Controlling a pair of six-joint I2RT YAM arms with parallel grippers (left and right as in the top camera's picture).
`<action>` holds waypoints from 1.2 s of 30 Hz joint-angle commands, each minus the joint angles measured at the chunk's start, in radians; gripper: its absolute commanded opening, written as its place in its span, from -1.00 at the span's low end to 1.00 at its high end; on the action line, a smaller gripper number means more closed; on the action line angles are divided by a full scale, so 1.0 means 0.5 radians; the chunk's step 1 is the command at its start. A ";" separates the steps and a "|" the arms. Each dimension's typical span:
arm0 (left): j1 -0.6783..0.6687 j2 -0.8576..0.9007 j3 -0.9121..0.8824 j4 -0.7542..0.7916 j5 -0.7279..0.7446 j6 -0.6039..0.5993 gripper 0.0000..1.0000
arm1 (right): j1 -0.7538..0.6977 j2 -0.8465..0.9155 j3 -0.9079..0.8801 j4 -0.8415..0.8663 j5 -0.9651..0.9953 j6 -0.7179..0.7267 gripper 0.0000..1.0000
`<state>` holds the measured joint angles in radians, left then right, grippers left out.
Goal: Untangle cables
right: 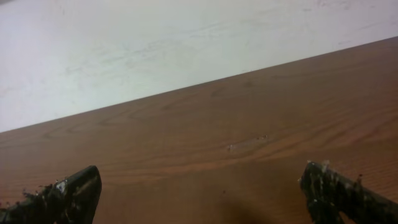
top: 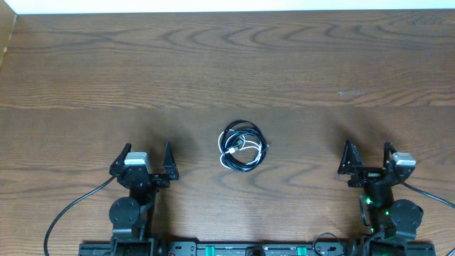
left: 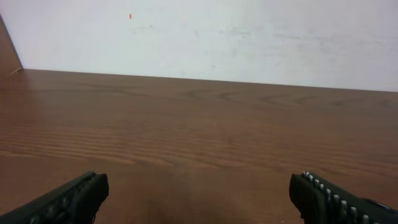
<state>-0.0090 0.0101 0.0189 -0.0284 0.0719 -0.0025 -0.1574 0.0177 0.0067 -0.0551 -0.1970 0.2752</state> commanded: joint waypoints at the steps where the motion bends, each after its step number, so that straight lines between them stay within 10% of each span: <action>1: -0.008 -0.012 -0.030 -0.026 -0.006 0.011 0.97 | 0.042 -0.003 -0.002 -0.010 0.021 0.029 0.98; 19: -0.008 0.598 0.696 -0.259 0.724 -0.352 0.96 | 0.042 0.425 0.777 0.035 -0.608 0.214 0.99; 28: -0.008 1.617 1.859 -1.305 1.062 -0.359 0.96 | 0.042 1.466 1.884 -0.899 -1.317 0.195 0.98; 36: -0.008 1.872 1.971 -1.604 1.488 -0.340 0.96 | 0.087 1.817 1.957 -1.353 -1.456 -0.215 0.99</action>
<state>-0.0097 0.9203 0.9890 -0.8112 0.6483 -0.1848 -0.1375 0.8867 0.9699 -0.6659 -0.8715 0.3107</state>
